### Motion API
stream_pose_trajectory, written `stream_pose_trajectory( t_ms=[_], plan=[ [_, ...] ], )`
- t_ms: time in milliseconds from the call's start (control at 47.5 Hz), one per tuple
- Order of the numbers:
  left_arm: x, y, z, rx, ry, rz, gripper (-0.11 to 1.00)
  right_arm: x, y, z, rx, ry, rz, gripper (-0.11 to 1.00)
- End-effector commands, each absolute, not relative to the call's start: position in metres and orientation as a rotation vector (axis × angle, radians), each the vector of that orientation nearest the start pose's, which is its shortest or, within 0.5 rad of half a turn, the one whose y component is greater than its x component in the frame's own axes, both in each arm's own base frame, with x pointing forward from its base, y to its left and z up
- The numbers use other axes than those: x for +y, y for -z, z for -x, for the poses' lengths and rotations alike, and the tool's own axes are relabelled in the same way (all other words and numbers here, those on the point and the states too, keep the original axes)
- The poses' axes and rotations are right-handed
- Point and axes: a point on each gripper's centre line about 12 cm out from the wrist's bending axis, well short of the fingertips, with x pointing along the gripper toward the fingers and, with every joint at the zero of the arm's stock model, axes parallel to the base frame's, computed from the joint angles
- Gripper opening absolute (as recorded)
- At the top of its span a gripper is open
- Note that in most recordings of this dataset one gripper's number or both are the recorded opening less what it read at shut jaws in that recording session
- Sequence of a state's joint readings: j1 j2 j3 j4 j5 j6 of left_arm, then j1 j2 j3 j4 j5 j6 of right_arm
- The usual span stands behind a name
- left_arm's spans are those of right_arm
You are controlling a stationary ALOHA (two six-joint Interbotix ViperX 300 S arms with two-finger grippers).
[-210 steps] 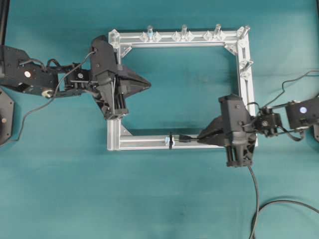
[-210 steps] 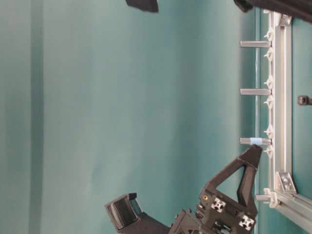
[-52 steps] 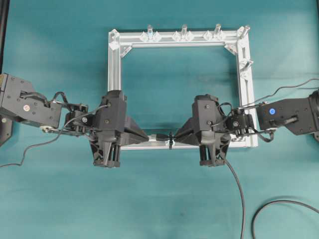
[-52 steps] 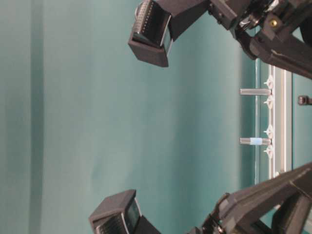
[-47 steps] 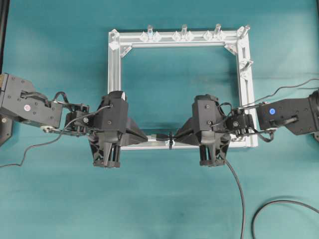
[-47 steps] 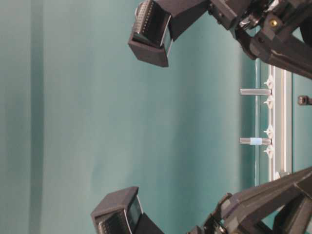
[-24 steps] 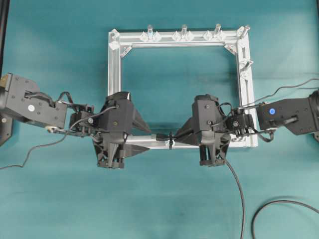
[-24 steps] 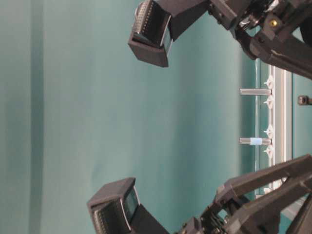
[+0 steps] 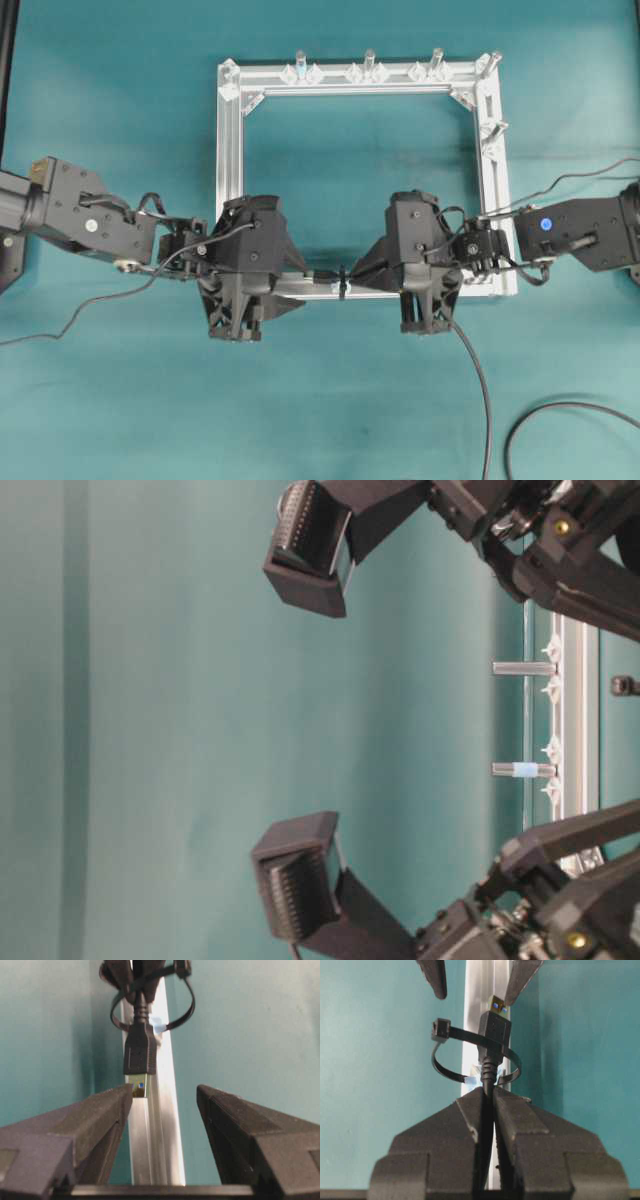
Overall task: Insert the wire through the string loop located in the center.
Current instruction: 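Close the left gripper on the USB connector past the loop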
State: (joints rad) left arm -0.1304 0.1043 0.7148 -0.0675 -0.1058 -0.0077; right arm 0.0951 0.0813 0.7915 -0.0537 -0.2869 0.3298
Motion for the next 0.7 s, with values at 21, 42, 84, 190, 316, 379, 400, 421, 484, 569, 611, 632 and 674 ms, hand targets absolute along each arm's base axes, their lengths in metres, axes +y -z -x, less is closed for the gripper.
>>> stream_pose_trajectory(
  t_ms=[21, 42, 84, 190, 316, 379, 400, 421, 484, 569, 611, 632, 674],
  plan=[
    [-0.048, -0.131, -0.391, 0.681, 0.089, 0.021, 0.67, 0.037, -0.137, -0.379, 0.559, -0.028, -0.249, 0.07],
    [-0.047, -0.131, -0.392, 0.681, 0.086, 0.022, 0.67, 0.036, -0.136, -0.379, 0.561, -0.027, -0.248, 0.07],
    [-0.045, -0.13, -0.394, 0.679, 0.082, 0.022, 0.67, 0.036, -0.136, -0.379, 0.56, -0.027, -0.248, 0.07],
    [-0.04, -0.13, -0.399, 0.676, 0.07, 0.026, 0.67, 0.036, -0.136, -0.379, 0.56, -0.027, -0.248, 0.07],
    [-0.036, -0.13, -0.403, 0.672, 0.059, 0.027, 0.67, 0.036, -0.136, -0.379, 0.558, -0.028, -0.248, 0.07],
    [-0.033, -0.131, -0.405, 0.667, 0.053, 0.03, 0.67, 0.037, -0.136, -0.379, 0.56, -0.029, -0.247, 0.07],
    [-0.032, -0.132, -0.405, 0.666, 0.05, 0.031, 0.67, 0.036, -0.137, -0.379, 0.557, -0.028, -0.248, 0.07],
    [-0.032, -0.132, -0.405, 0.666, 0.051, 0.029, 0.67, 0.037, -0.136, -0.379, 0.559, -0.029, -0.247, 0.07],
    [-0.032, -0.133, -0.405, 0.664, 0.051, 0.029, 0.67, 0.036, -0.136, -0.379, 0.56, -0.027, -0.248, 0.07],
    [-0.032, -0.132, -0.405, 0.666, 0.051, 0.031, 0.67, 0.037, -0.137, -0.38, 0.557, -0.03, -0.248, 0.07],
    [-0.032, -0.132, -0.405, 0.666, 0.051, 0.029, 0.67, 0.036, -0.136, -0.379, 0.558, -0.028, -0.248, 0.07],
    [-0.032, -0.133, -0.405, 0.664, 0.051, 0.031, 0.67, 0.036, -0.136, -0.379, 0.558, -0.028, -0.248, 0.07],
    [-0.032, -0.132, -0.405, 0.666, 0.05, 0.03, 0.67, 0.036, -0.136, -0.379, 0.558, -0.028, -0.248, 0.07]
  ],
)
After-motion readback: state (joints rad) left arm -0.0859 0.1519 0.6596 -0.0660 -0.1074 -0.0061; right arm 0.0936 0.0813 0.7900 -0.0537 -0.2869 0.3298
